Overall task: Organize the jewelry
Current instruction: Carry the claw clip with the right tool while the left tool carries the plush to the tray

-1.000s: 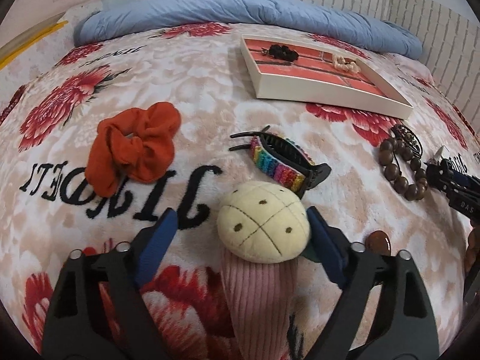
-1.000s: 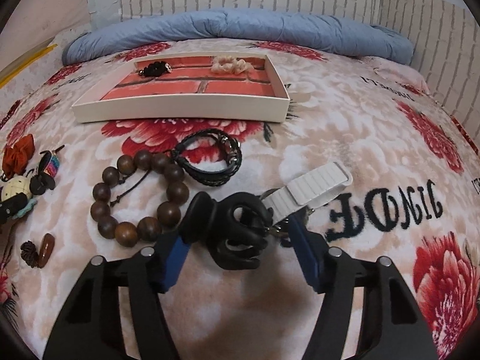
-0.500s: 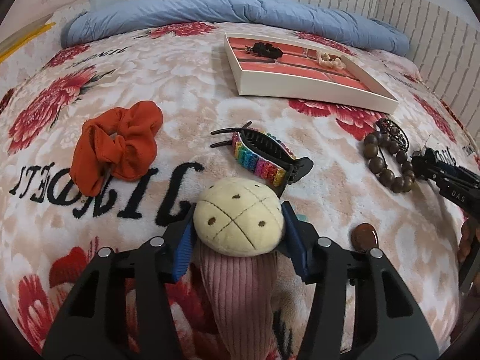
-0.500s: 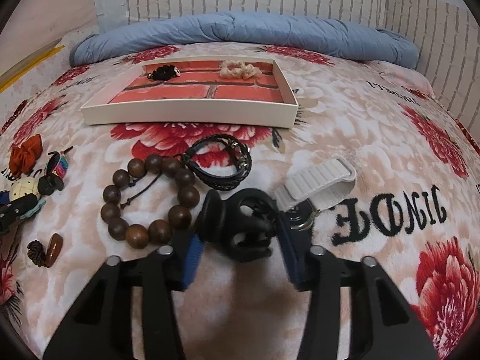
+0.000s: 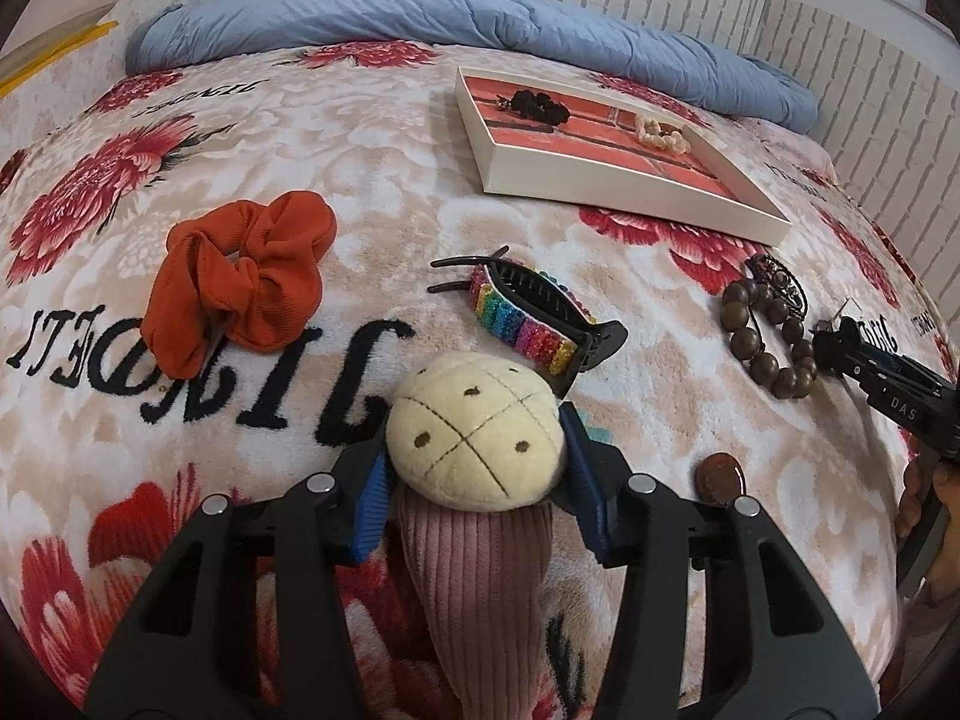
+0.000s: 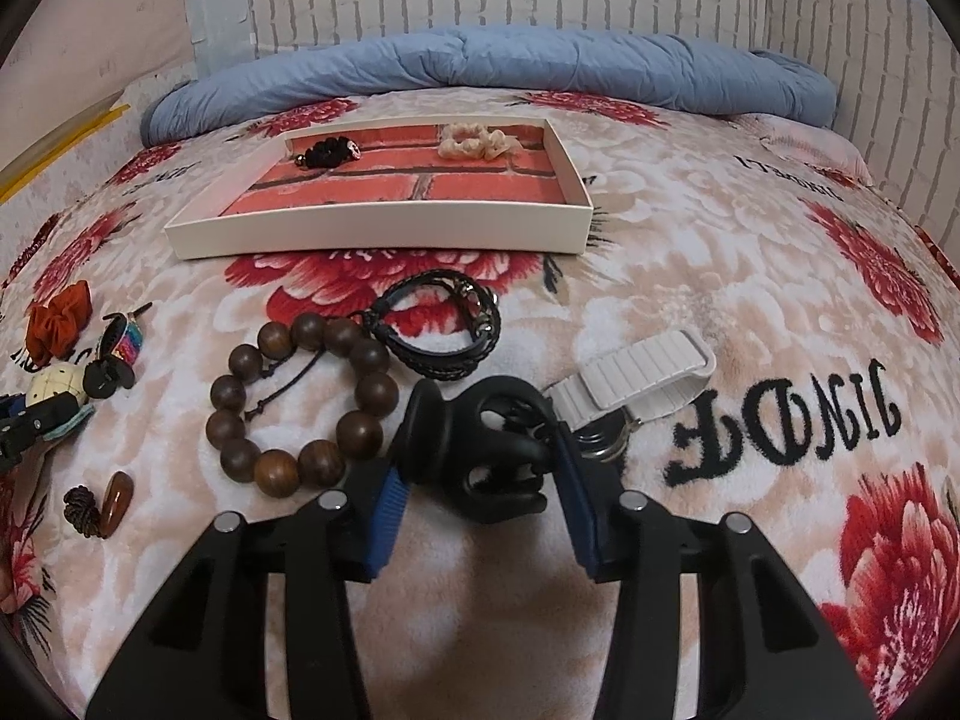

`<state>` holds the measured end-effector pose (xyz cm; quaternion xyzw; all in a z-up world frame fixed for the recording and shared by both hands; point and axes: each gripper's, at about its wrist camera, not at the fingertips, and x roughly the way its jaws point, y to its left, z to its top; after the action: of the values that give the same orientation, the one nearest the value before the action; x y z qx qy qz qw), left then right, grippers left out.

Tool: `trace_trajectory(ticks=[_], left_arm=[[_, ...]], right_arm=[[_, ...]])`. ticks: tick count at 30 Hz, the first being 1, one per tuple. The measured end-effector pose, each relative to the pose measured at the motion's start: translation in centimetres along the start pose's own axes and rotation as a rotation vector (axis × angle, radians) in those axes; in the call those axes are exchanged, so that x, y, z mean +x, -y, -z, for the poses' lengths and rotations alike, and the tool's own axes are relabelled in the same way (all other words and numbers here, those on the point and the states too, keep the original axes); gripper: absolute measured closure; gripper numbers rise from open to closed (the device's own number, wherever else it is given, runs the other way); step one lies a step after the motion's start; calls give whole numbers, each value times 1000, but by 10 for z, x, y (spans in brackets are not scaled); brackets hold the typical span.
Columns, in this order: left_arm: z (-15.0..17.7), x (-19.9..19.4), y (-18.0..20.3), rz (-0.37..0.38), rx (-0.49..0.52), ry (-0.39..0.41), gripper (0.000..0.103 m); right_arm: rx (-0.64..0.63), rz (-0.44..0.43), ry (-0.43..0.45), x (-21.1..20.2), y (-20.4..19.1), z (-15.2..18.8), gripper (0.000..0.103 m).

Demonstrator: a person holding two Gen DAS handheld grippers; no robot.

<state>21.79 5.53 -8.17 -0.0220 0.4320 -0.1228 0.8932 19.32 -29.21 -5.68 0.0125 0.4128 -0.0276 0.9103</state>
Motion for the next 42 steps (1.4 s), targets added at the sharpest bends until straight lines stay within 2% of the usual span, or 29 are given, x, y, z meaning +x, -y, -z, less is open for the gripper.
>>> trace_trajectory(ticks=[10, 16, 25, 34, 37, 42], left_arm=[[-6, -11, -6, 13, -33, 20, 54], [-28, -22, -5, 40, -38, 51, 55], [-103, -30, 9, 50, -1, 115, 55], [-189, -10, 35, 61, 57, 145, 55], [-216, 3, 41, 86, 61, 132, 55], [-256, 42, 47, 85, 62, 70, 55]], right_arm=[[17, -11, 28, -10, 3, -4, 58], [29, -37, 58, -19, 6, -24, 58], [20, -65, 104, -14, 10, -87, 58], [-12, -54, 128, 14, 17, -170, 58], [-18, -49, 111, 33, 19, -191, 58], [-35, -34, 82, 64, 20, -219, 58]])
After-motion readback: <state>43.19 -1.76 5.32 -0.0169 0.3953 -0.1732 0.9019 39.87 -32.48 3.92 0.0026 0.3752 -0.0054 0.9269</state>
